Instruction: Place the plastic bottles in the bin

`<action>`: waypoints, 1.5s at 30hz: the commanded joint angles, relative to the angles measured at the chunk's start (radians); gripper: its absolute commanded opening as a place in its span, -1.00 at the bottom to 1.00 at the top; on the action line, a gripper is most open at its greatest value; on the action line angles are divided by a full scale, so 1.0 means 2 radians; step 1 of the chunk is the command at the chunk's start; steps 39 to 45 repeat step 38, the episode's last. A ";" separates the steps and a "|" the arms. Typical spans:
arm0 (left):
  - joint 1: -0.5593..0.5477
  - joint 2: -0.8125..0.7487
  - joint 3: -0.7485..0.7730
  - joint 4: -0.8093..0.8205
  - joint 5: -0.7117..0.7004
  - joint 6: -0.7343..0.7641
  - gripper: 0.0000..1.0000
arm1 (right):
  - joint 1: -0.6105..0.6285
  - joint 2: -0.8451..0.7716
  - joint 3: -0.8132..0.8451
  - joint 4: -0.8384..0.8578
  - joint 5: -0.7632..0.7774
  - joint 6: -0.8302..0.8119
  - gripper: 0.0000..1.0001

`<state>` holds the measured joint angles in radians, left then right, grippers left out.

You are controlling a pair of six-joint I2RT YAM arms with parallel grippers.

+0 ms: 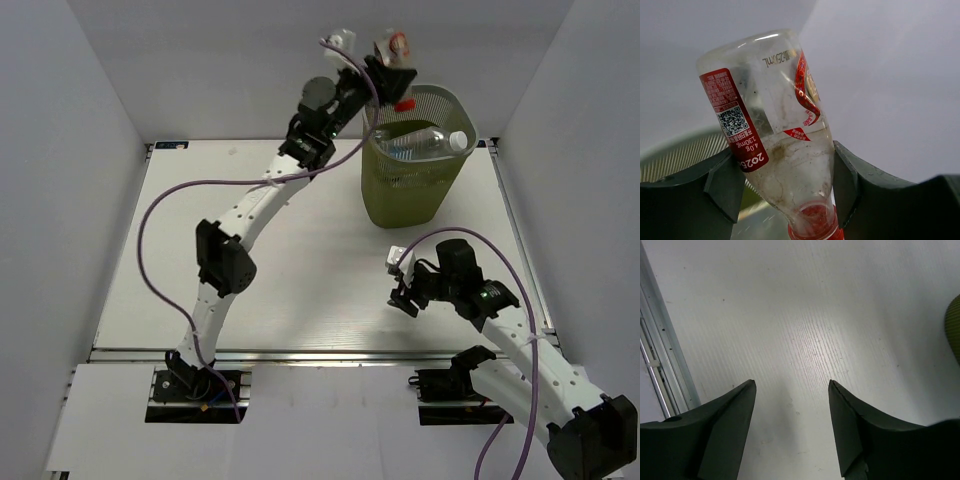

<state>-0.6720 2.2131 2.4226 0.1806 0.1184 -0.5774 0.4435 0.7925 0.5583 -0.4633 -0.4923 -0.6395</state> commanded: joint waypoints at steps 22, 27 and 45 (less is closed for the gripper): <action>-0.004 -0.078 -0.040 0.024 -0.013 0.020 1.00 | 0.000 0.006 -0.004 0.084 0.033 0.092 0.80; 0.009 -0.266 -0.280 -0.163 -0.150 0.147 1.00 | 0.002 0.013 0.014 0.123 0.086 0.152 0.80; 0.014 -0.659 -0.836 -0.171 -0.248 0.088 1.00 | 0.000 0.071 0.061 0.064 0.153 0.181 0.80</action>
